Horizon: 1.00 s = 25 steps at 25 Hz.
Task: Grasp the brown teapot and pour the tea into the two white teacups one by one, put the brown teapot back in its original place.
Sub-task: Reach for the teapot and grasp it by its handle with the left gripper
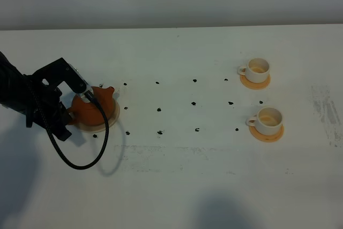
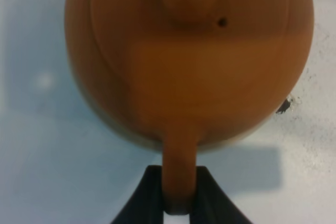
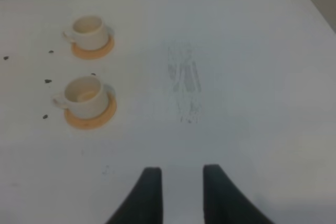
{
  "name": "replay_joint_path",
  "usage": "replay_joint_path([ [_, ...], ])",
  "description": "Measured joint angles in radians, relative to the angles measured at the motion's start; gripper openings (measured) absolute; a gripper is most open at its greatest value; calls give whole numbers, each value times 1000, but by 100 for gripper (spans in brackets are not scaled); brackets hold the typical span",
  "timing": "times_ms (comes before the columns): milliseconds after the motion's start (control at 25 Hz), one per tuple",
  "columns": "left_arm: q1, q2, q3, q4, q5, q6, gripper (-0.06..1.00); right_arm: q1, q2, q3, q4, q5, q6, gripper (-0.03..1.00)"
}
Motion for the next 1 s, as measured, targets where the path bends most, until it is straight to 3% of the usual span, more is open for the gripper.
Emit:
replay_joint_path([
  [1000, 1, 0, 1, -72, -41, 69, 8, 0, 0, 0, 0, 0, 0, 22],
])
